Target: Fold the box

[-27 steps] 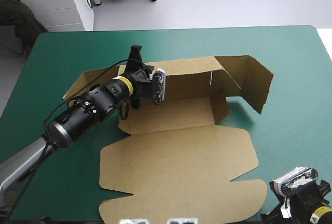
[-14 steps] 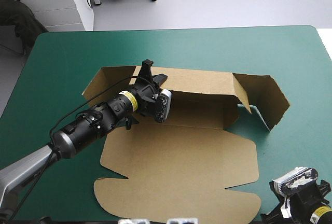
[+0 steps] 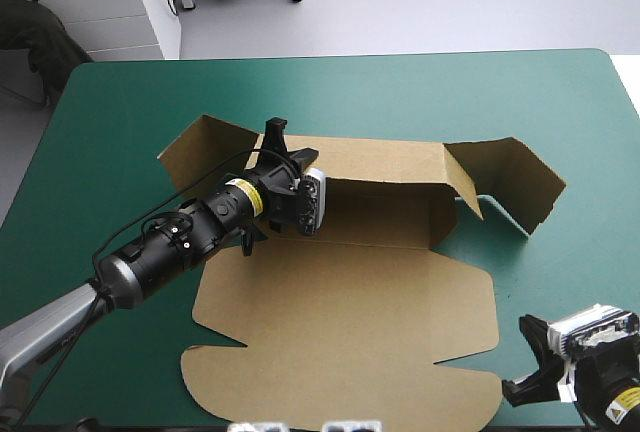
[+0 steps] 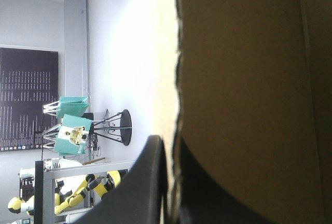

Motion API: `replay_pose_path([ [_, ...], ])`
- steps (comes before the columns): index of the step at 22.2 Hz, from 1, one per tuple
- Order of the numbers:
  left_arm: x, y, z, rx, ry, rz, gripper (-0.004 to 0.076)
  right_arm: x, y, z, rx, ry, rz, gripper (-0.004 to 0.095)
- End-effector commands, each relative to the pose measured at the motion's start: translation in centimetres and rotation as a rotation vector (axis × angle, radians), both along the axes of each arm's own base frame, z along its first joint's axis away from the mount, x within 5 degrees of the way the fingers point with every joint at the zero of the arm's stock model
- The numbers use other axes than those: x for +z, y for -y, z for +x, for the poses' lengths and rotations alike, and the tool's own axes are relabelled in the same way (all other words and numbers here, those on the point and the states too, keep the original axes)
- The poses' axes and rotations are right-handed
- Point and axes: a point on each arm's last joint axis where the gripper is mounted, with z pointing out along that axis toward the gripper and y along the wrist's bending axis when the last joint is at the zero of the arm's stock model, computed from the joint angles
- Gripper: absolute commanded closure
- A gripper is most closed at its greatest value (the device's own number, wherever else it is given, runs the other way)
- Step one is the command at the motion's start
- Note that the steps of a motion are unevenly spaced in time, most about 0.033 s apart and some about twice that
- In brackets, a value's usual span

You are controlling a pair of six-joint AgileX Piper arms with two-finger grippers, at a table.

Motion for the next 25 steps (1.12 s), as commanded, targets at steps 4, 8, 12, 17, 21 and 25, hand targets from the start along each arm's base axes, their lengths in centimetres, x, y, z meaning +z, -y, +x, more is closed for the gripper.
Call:
replay_pose_path([
  [4, 2.6, -0.4, -0.9, 0.008, 0.038, -0.091, 0.0731, 4.1, -0.6, 3.0, -0.028, 0.078, 0.068, 0.0927],
  [8, 2.7, -1.0, -1.2, 0.037, 0.008, -0.061, 0.0731, 7.8, -1.7, 8.7, -0.036, 0.026, 0.054, 0.0926],
  [12, 2.3, -1.2, -1.1, 0.066, -0.037, -0.044, 0.0731, 11.4, -3.2, 15.8, -0.033, -0.028, 0.039, 0.0926],
  [17, 2.3, -1.2, -1.1, 0.061, -0.025, -0.032, 0.0731, 14.0, -4.9, 24.0, -0.029, -0.089, 0.007, 0.0926],
  [21, 2.2, -1.3, -1.1, 0.069, -0.036, -0.02, 0.0731, 13.0, -6.5, 32.0, -0.057, -0.312, -0.019, 0.0926],
  [25, 2.0, -1.5, -1.1, 0.082, -0.052, -0.004, 0.0731, 11.7, -7.8, 36.2, -0.066, -0.441, 0.03, 0.0926],
])
